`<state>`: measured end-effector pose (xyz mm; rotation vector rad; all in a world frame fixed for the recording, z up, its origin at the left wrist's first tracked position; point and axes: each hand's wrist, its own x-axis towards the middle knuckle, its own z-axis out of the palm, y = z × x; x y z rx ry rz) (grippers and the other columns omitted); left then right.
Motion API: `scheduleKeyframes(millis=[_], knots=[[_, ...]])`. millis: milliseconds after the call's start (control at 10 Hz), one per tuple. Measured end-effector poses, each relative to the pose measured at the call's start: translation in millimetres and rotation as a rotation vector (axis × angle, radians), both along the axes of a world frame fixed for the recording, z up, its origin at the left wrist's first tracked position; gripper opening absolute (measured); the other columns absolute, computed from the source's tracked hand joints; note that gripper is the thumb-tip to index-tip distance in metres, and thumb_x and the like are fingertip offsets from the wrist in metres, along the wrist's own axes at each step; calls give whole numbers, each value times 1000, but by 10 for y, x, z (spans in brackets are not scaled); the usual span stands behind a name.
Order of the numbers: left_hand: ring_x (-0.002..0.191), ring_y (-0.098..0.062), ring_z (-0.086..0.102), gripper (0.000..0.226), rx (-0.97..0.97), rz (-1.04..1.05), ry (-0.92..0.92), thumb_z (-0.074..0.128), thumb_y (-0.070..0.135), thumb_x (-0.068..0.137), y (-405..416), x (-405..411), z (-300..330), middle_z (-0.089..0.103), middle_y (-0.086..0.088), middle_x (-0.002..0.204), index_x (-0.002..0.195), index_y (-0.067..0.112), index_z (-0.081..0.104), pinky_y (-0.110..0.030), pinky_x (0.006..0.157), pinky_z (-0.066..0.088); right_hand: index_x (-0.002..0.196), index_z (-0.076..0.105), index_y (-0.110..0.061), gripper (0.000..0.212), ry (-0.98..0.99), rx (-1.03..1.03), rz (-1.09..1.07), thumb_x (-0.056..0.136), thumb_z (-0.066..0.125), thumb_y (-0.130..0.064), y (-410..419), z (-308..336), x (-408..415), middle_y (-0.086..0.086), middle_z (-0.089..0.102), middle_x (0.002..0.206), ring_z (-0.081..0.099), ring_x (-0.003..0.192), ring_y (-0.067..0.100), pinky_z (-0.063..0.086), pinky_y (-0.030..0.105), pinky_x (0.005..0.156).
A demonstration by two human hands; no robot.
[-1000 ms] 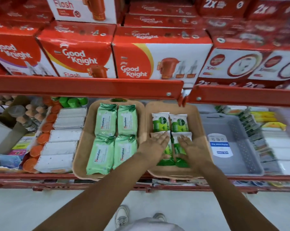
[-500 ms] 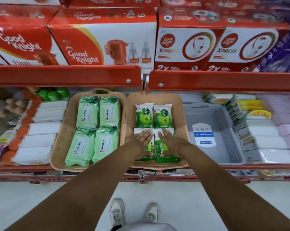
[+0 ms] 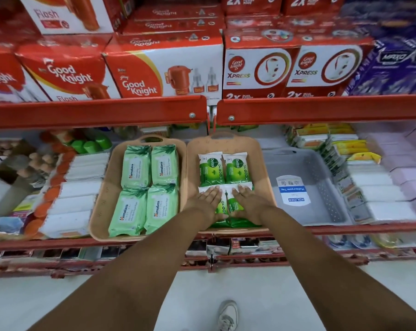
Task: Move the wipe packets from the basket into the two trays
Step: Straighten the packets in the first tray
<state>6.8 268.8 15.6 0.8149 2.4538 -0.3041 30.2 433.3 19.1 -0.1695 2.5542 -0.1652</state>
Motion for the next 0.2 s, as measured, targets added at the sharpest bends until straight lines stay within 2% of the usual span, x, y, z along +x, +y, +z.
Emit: scheduleKeyframes(millis=[100,200], knots=[[142,-13,-19,72,146,13,126,11,55,94,-114,143,119,-28,1,151,144,14,-21,-32,116,-8,152,-2,-17,80,218,-11,-67,88,6,-65,-93,73,235,3,-7,161,-2,149,19,9,38,121],[140,-11,-23,65,342,40,347,5,51,95,-160,275,240,-28,2,150,142,16,-23,-31,115,-13,152,0,-16,93,517,-83,-135,76,-15,-67,-195,103,455,-1,-8,158,-1,149,18,-4,31,119]])
